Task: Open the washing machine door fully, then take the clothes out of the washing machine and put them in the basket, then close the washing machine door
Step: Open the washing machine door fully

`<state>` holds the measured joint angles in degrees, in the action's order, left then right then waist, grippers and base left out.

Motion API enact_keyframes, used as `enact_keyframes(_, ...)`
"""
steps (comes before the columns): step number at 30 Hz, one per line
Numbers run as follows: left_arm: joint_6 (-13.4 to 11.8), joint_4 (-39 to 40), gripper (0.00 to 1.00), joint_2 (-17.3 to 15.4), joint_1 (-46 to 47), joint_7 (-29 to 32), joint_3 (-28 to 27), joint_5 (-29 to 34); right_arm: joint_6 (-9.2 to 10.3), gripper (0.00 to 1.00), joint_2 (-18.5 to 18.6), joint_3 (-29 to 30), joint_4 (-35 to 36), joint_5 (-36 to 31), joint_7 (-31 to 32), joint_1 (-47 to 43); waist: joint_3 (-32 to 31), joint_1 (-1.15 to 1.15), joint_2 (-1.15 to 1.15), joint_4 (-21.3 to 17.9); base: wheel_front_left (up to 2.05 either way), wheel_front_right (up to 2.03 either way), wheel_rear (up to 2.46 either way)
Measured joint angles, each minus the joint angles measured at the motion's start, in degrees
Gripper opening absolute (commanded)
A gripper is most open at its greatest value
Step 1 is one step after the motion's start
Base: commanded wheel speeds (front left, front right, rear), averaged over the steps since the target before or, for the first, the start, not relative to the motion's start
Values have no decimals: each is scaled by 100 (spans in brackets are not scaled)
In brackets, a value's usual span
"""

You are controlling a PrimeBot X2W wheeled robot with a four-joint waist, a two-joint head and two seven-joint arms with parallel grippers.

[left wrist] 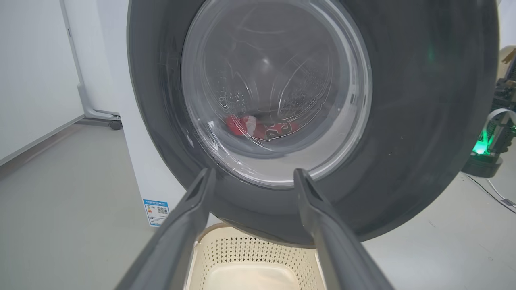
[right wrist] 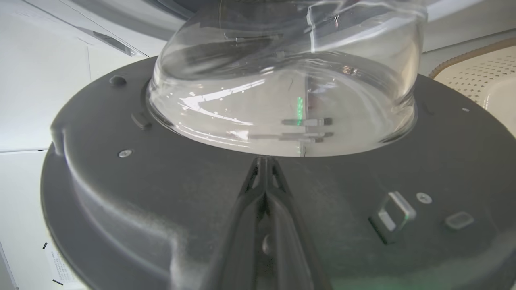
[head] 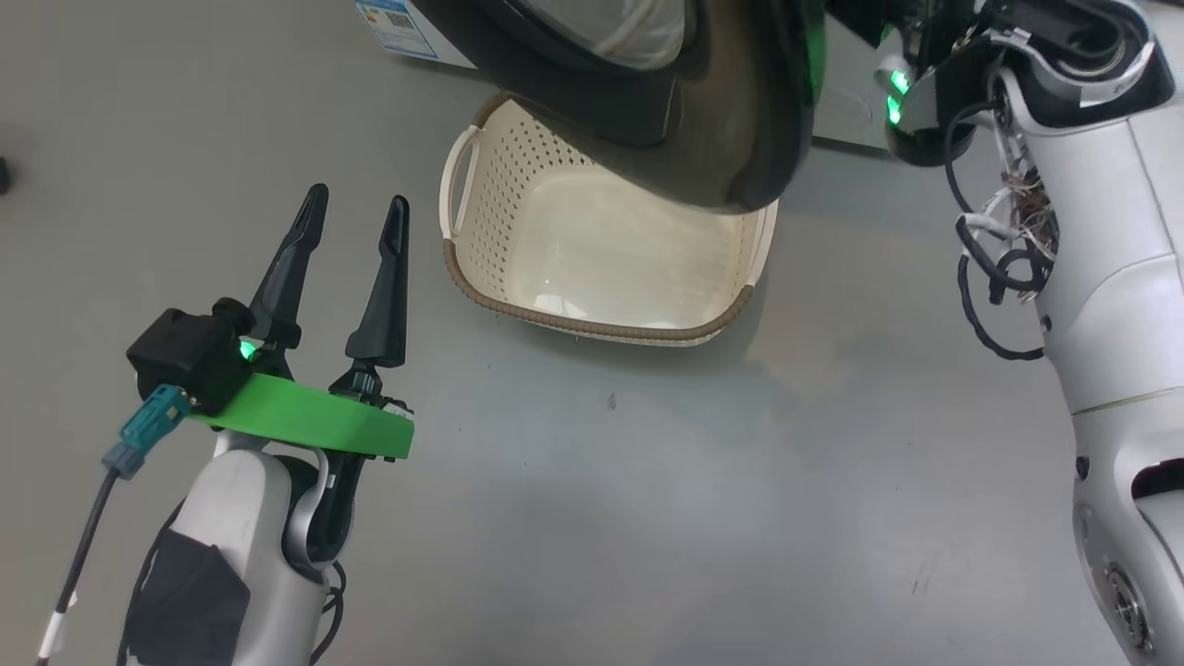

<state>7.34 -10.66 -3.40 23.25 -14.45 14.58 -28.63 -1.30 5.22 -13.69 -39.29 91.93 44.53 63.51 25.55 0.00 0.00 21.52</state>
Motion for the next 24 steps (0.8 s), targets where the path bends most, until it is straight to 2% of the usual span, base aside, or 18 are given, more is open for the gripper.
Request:
enact_keyframes(8,0,-185,100,1,-171,0,14,120,-24,0,-30,-434,41,348,332,-437,-394,0,0,26,0,0,0)
enact_keyframes(17,0,-358,100,8,-299,0,75,158,-162,0,-37,-800,240,1047,304,-822,-806,0,0,141,0,0,0)
enact_keyframes(24,0,-447,100,15,-391,0,140,175,-168,0,-37,-1170,249,1099,123,-1028,-989,0,0,346,0,0,0)
